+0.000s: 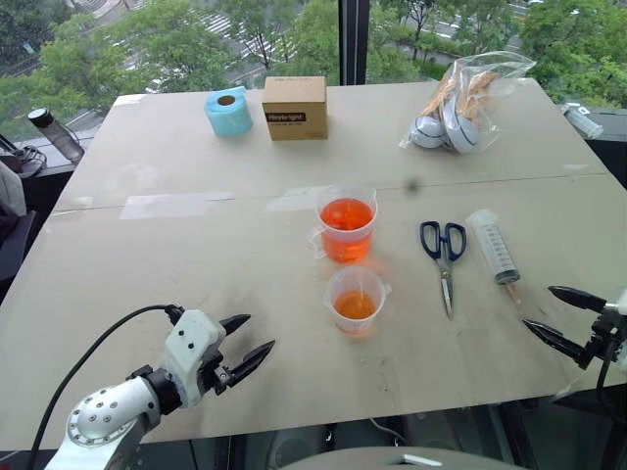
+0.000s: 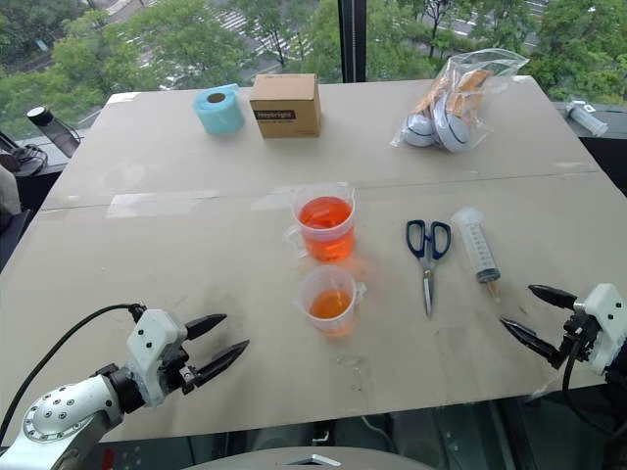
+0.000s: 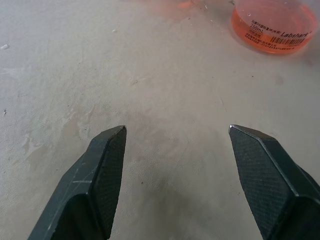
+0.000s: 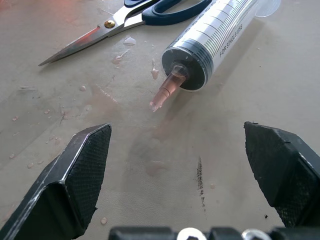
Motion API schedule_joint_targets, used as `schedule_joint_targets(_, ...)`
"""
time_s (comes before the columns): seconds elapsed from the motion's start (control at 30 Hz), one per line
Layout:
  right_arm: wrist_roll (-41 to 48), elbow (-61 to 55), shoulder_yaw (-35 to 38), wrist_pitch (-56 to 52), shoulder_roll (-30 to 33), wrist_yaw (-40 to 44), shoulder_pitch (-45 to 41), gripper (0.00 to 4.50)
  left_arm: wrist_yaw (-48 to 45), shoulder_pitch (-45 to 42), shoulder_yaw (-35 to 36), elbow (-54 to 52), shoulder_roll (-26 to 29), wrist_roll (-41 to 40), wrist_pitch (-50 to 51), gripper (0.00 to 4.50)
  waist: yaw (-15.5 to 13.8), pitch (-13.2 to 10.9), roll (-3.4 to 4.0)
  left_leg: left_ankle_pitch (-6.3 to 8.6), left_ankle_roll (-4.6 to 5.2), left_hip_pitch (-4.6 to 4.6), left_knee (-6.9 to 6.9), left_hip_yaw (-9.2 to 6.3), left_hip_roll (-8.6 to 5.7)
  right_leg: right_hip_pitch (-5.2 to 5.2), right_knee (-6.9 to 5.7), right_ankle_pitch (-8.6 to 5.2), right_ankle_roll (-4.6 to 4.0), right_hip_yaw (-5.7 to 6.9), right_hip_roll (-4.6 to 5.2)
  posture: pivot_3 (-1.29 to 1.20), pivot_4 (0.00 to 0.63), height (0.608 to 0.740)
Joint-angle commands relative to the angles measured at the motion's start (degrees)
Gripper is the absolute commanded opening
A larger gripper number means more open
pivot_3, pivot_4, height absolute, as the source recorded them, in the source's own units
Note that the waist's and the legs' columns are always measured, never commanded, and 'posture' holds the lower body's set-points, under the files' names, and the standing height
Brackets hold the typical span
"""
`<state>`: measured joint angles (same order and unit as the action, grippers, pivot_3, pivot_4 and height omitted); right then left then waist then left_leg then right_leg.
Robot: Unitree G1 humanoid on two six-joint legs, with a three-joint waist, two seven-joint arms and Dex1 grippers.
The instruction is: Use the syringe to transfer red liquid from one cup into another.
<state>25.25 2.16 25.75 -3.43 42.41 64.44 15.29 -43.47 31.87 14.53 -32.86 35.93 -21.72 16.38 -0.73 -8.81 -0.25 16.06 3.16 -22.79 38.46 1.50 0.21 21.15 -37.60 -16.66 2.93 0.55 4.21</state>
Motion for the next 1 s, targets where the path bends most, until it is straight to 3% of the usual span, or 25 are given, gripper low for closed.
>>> schedule_joint_targets(0.03, 0.8, -1.1, 0.7, 0.9, -0.5, -0.7, 0.0, 4.48, -0.2, 0.0, 0.9, -1.0, -0.5, -1.2, -0.7, 3.31, 0.0, 0.0, 0.00, 0.00, 0.00, 0.00, 0.00, 0.00, 0.00, 0.00, 0.00, 0.00, 0.00, 0.00, 0.00, 0.00, 0.150, 0.740)
schedule_joint_targets(0.47, 1.3, -1.1, 0.7, 0.6, -0.2, -0.8, -0.7, 4.48, 0.6, -0.5, 3.0, -1.3, -0.6, -2.5, -0.1, 3.31, 0.0, 0.0, 0.02, 0.00, 0.00, 0.00, 0.00, 0.00, 0.00, 0.00, 0.00, 0.00, 0.00, 0.01, 0.02, 0.00, 0.150, 0.740)
schedule_joint_targets(0.7, 3.0, -3.7, 2.7, -2.8, 3.9, -1.8, -4.6, 4.48, 0.6, -2.1, 4.5, -0.1, 0.4, -2.2, 0.0, 3.31, 0.1, 0.0, 0.04, 0.00, 0.00, 0.01, 0.00, 0.01, 0.00, 0.00, -0.02, 0.00, 0.00, 0.00, 0.01, 0.00, 0.150, 0.740)
schedule_joint_targets(0.87, 8.5, -12.8, 1.0, -13.9, 10.1, -3.3, -11.9, 4.48, -1.4, -4.7, 8.7, -2.3, 3.9, -7.4, 4.5, 3.31, 0.3, 0.0, 0.07, 0.00, 0.00, -0.04, -0.01, 0.00, 0.00, 0.07, -0.06, 0.08, 0.14, 0.00, 0.00, 0.00, 0.150, 0.740)
schedule_joint_targets(1.0, 6.7, -17.8, -7.2, -20.9, 11.7, -7.8, -21.4, 4.48, -4.8, -8.6, 10.2, -6.3, 9.6, -13.5, 9.5, 3.31, 0.2, 0.0, -0.01, -0.01, 0.00, -0.04, 0.00, -0.05, 0.01, 0.07, -0.07, 0.10, 0.17, 0.05, 0.00, 0.00, 0.150, 0.740)
